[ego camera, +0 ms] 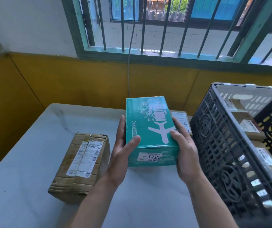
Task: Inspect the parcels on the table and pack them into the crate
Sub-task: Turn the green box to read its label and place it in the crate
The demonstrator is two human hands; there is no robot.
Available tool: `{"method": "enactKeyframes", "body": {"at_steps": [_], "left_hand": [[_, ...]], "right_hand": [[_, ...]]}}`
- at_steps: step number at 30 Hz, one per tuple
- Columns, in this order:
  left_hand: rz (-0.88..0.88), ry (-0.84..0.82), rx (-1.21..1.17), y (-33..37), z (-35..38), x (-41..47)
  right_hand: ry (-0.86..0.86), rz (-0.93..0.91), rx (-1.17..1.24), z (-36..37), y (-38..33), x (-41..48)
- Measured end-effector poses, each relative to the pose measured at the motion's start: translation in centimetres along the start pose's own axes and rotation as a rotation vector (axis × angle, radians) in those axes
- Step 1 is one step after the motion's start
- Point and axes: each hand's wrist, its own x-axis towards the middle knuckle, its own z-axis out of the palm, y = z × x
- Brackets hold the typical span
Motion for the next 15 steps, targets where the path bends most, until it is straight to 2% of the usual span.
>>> {"method": "enactKeyframes", "body": {"at_steps": [3, 8, 12, 15], "left_hand": [[0.0, 0.048, 0.004, 0.2, 0.5, 0.1], [0.0, 0.02, 0.063, 1.3, 0.7, 0.2], [0.056, -0.028, 0.126, 1.0, 0.5, -0.1], [0.068, 0.023, 0.139, 0.9, 0.8, 0.1]], "right_hand": [[0.004, -0.025, -0.066, 0.3, 0.0, -0.2], [-0.063, 0.005, -0.101, 0.6, 0.0, -1.0], [-0.018, -0.009, -0.109, 0.8, -0.6, -0.7], [-0.027, 0.004, -0.156, 0.7, -0.6, -0.8]]}}
